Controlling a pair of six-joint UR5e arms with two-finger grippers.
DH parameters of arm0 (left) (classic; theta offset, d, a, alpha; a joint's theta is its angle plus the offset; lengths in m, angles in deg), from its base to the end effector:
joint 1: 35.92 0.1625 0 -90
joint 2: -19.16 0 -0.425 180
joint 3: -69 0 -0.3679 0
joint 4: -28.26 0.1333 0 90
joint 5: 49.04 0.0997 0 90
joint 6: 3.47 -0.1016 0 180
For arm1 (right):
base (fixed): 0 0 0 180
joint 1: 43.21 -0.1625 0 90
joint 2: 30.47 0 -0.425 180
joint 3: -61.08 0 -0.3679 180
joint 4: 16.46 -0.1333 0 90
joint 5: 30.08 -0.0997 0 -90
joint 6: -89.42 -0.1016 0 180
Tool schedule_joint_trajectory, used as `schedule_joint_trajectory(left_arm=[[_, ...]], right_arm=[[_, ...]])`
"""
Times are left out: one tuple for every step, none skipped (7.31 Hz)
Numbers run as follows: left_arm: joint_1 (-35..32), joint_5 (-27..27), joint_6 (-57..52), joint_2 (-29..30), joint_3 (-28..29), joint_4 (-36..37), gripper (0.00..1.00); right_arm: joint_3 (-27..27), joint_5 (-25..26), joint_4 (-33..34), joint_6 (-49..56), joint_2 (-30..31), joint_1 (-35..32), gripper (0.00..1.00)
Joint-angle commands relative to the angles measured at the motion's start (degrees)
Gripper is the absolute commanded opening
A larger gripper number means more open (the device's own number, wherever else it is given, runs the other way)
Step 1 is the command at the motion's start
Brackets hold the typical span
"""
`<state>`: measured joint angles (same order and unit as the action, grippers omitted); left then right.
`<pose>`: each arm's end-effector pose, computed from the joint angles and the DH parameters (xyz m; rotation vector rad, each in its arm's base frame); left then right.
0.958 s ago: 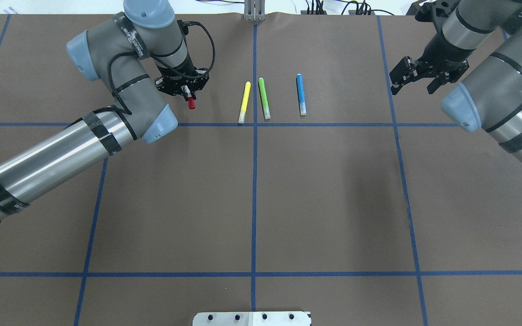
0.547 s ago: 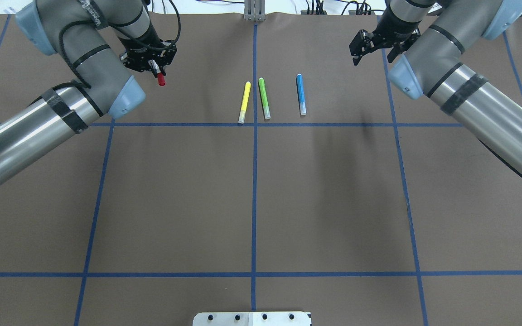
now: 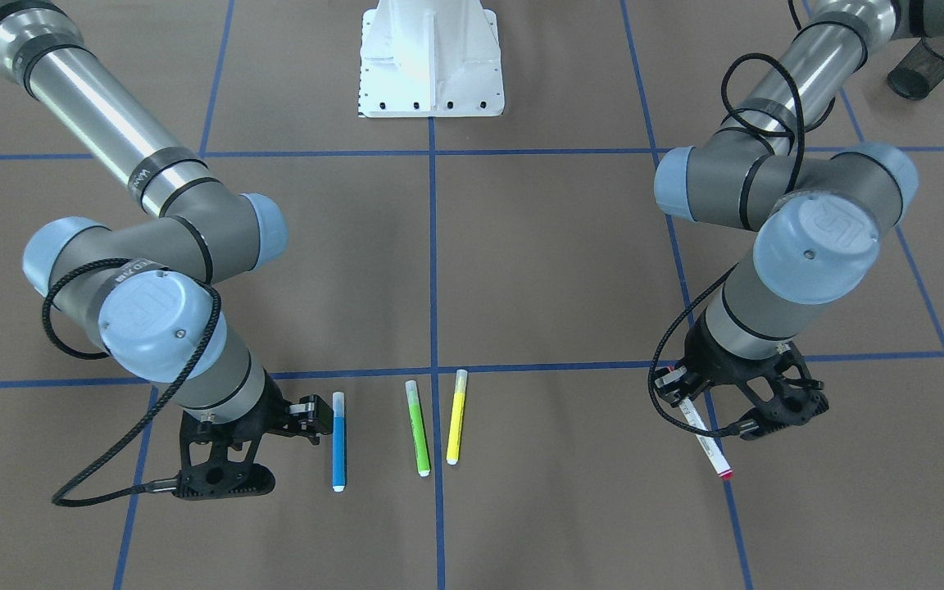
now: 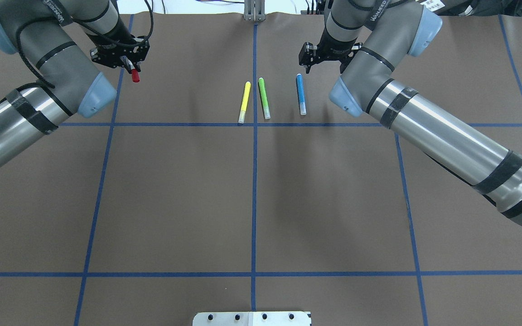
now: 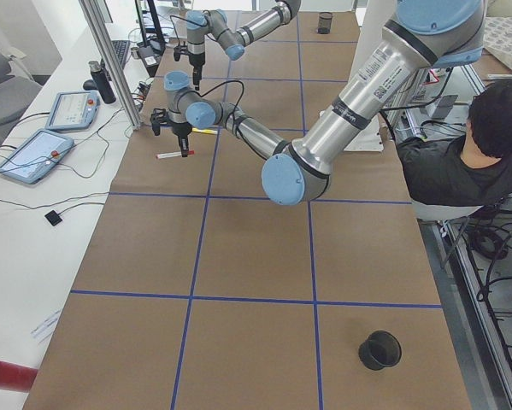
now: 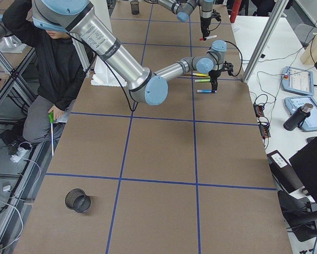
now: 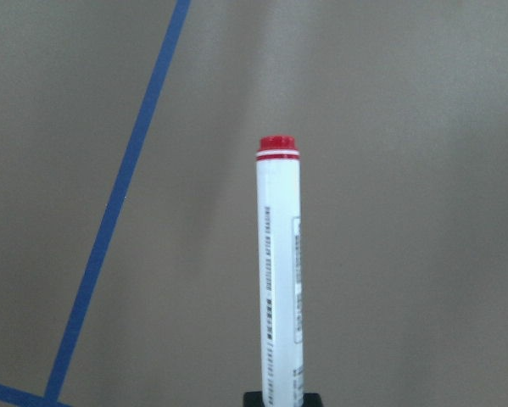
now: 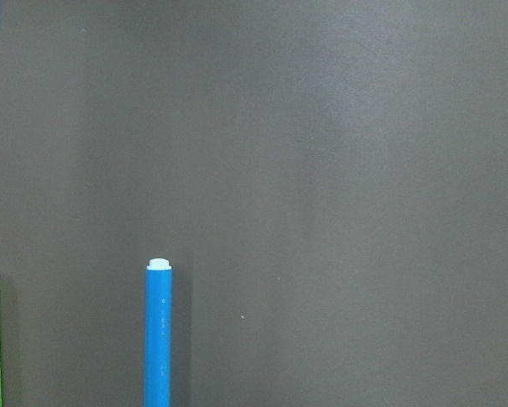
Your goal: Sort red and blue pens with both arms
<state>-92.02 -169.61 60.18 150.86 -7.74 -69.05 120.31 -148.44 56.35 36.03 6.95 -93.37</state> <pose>0.3440 -0.6583 0.3174 0.0132 0.8008 -0.3250 -0.4555 -0.6786 0.2908 0.1121 -0.8101 0.0547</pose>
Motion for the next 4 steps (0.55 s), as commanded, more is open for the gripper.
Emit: schedule_joint_trajectory(left_arm=[[-0.3,0.1,-0.7,-0.1,-0.9,1.6,0.0],[-0.3,0.1,-0.7,-0.1,-0.9,1.6,0.0],[-0.3,0.1,-0.7,-0.1,-0.9,1.6,0.0],[-0.3,0.1,-0.7,-0.1,-0.9,1.6,0.0]], right_arm=[[-5.6,3.1,-3.3,-4.6,-3.3,3.8,0.98],[-5.8,3.1,-3.2,-5.1,-3.3,4.0,0.98],[-6.3,3.1,-3.2,-5.1,-3.2,4.5,0.98],[-6.4,3.1,-3.2,-5.1,-3.1,4.9,0.92]])
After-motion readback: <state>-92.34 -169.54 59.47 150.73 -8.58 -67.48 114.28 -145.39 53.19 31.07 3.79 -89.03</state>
